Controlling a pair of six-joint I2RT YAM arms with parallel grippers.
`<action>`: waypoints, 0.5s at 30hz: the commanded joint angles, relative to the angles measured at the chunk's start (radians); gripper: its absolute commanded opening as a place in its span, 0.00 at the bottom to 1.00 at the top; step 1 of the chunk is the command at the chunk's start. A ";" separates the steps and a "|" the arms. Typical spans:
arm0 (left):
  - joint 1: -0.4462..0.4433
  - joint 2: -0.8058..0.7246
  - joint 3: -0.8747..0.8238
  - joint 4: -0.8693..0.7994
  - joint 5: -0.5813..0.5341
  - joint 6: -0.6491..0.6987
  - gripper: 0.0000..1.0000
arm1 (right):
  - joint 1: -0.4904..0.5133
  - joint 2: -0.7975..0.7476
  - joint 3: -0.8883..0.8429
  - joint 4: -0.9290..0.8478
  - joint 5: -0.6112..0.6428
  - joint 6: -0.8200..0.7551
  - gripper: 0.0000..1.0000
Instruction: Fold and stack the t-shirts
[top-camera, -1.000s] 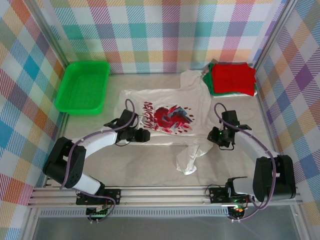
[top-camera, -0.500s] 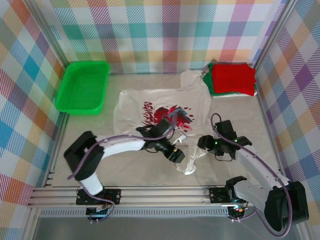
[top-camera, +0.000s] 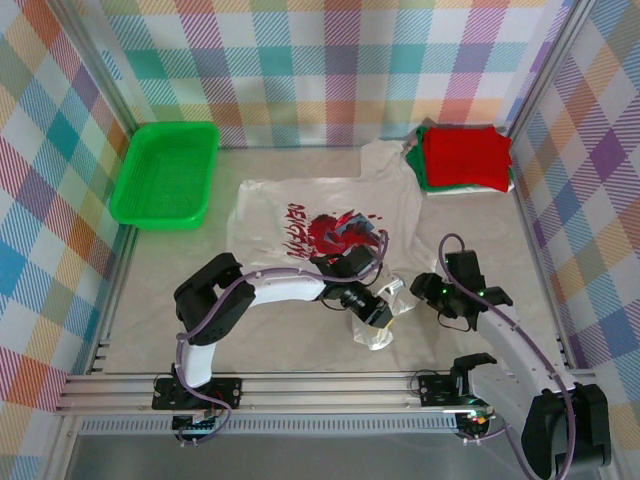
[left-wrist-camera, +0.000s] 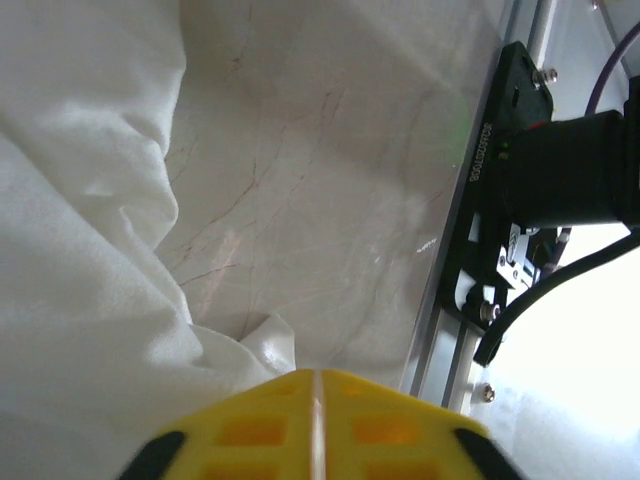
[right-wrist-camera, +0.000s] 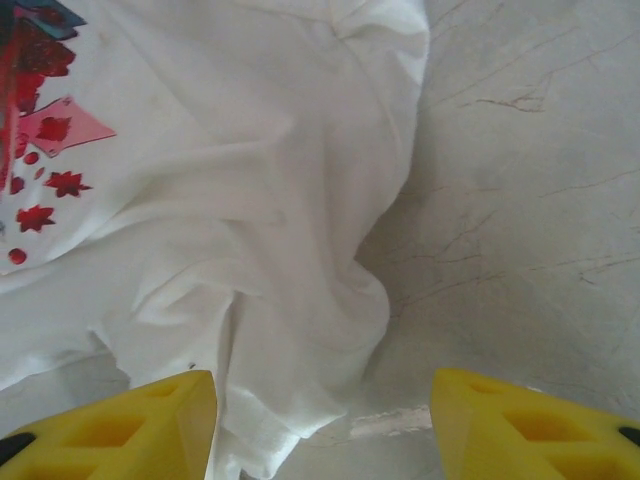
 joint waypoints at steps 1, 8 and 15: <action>0.032 -0.085 0.022 -0.061 -0.020 -0.031 0.05 | -0.004 -0.003 -0.002 0.043 -0.047 -0.029 0.59; -0.031 -0.119 0.099 -0.395 -0.130 0.074 0.46 | -0.004 0.038 -0.028 0.091 -0.065 -0.041 0.59; -0.065 -0.017 0.085 -0.317 -0.162 0.047 0.64 | -0.004 0.064 -0.036 0.144 -0.083 -0.040 0.59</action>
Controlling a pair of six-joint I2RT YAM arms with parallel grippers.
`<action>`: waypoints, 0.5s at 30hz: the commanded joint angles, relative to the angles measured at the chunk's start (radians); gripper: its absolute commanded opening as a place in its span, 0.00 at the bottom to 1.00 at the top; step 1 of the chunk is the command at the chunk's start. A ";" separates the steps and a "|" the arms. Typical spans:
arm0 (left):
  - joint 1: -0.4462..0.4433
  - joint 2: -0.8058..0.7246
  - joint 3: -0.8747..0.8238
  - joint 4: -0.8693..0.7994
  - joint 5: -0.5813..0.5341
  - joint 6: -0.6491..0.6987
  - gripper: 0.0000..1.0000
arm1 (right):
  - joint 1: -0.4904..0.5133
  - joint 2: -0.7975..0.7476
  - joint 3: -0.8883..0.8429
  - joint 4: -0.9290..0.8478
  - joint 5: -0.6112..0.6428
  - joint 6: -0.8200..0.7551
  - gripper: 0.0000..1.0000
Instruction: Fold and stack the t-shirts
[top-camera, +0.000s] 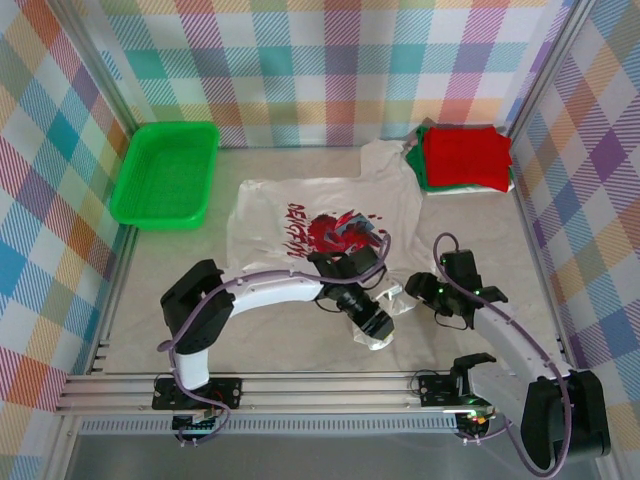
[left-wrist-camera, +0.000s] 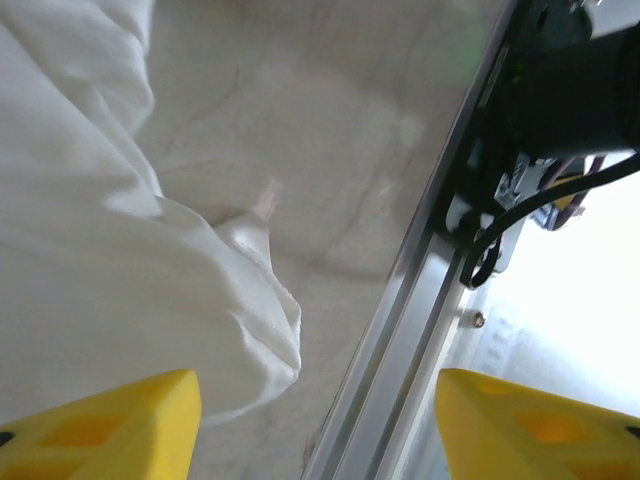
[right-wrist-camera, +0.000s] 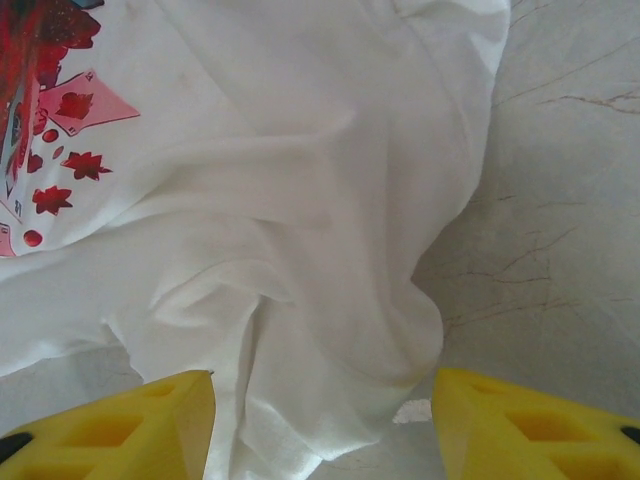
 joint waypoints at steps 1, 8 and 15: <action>-0.001 0.072 0.009 -0.010 -0.036 -0.001 0.63 | -0.004 -0.003 -0.008 0.045 -0.025 -0.016 0.60; 0.007 0.078 0.044 0.038 -0.018 -0.028 0.11 | -0.005 -0.030 -0.008 0.028 0.009 -0.051 0.60; 0.145 -0.151 -0.111 0.208 0.025 -0.181 0.00 | -0.002 -0.025 -0.054 0.089 -0.171 -0.093 0.59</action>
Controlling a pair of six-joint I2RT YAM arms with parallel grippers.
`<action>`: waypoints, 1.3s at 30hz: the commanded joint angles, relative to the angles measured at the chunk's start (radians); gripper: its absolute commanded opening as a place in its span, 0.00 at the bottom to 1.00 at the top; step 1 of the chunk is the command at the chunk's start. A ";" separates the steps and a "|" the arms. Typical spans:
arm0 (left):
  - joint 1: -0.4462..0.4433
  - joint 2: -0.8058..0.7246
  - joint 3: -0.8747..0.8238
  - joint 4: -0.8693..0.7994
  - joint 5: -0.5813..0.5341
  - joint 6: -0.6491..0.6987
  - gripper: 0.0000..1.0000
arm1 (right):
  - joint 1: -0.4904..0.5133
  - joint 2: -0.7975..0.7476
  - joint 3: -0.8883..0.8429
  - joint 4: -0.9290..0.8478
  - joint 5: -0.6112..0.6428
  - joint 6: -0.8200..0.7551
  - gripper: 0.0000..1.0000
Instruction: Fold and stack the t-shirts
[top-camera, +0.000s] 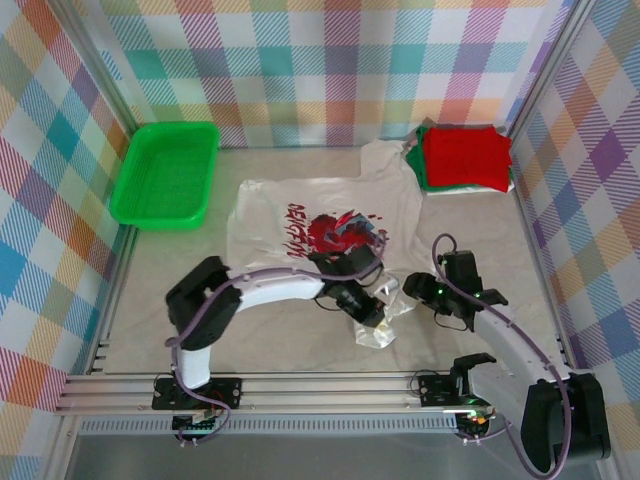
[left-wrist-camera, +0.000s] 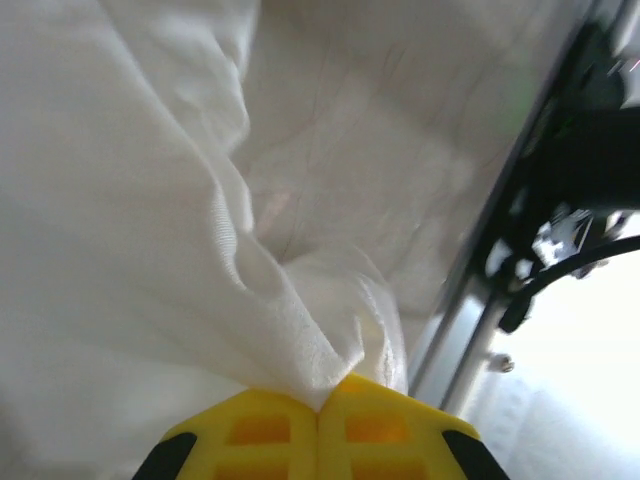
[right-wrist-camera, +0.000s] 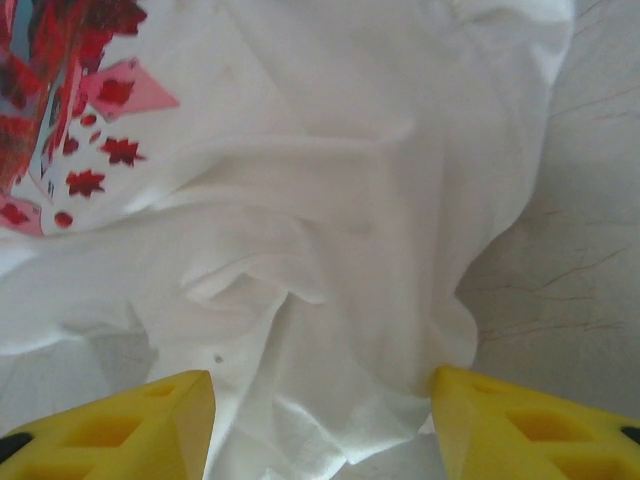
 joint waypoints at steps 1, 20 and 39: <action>0.096 -0.134 -0.073 0.145 0.044 -0.107 0.00 | -0.001 -0.007 -0.030 0.046 -0.149 -0.043 0.59; 0.188 -0.140 -0.111 0.215 0.164 -0.138 0.00 | 0.154 -0.205 -0.097 0.208 -0.377 -0.042 0.58; 0.188 -0.130 -0.111 0.227 0.195 -0.145 0.00 | 0.365 -0.181 -0.027 0.256 -0.200 -0.165 0.55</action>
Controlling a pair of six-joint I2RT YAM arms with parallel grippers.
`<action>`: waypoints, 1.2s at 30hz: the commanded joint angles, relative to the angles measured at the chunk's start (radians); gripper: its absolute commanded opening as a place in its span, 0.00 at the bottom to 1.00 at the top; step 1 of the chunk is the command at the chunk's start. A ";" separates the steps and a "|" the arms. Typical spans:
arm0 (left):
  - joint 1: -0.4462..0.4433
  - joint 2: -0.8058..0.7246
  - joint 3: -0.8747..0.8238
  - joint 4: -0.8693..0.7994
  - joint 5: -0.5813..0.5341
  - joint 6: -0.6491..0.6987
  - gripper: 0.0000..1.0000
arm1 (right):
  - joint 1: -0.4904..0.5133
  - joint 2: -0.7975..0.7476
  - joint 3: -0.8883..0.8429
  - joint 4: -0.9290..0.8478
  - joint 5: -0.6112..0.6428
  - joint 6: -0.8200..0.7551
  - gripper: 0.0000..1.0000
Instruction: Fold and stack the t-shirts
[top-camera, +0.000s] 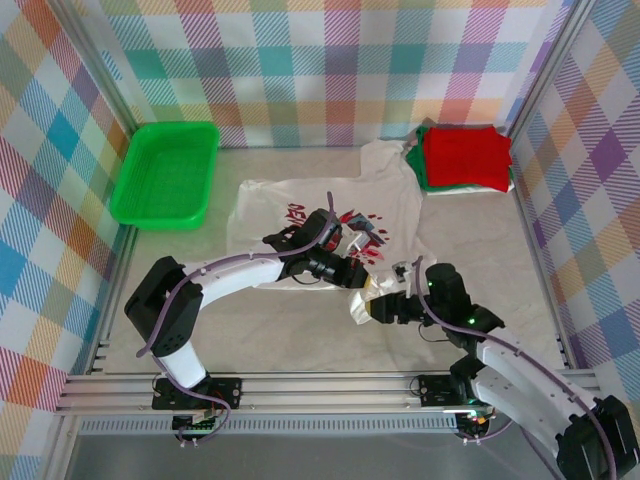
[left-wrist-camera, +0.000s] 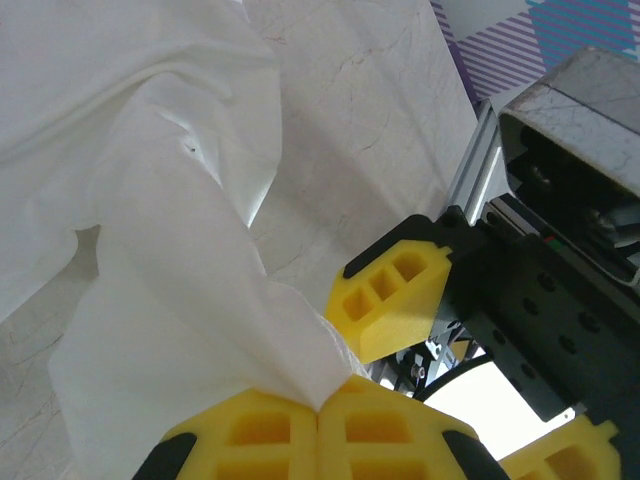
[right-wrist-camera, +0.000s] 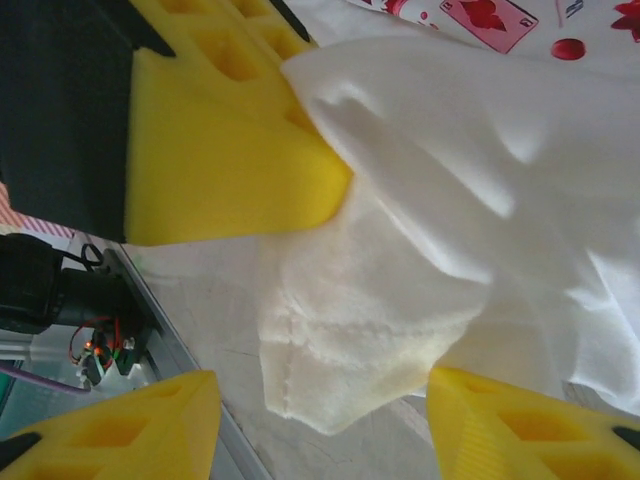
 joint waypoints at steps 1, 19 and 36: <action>0.003 0.005 0.006 0.018 0.029 -0.007 0.00 | 0.013 0.013 0.040 0.046 0.082 -0.035 0.55; 0.003 0.000 0.001 0.018 0.038 -0.003 0.00 | 0.058 0.083 0.090 0.067 0.140 -0.061 0.48; 0.149 -0.283 -0.144 -0.081 -0.317 -0.085 0.50 | 0.070 -0.256 0.052 -0.326 0.218 0.164 0.00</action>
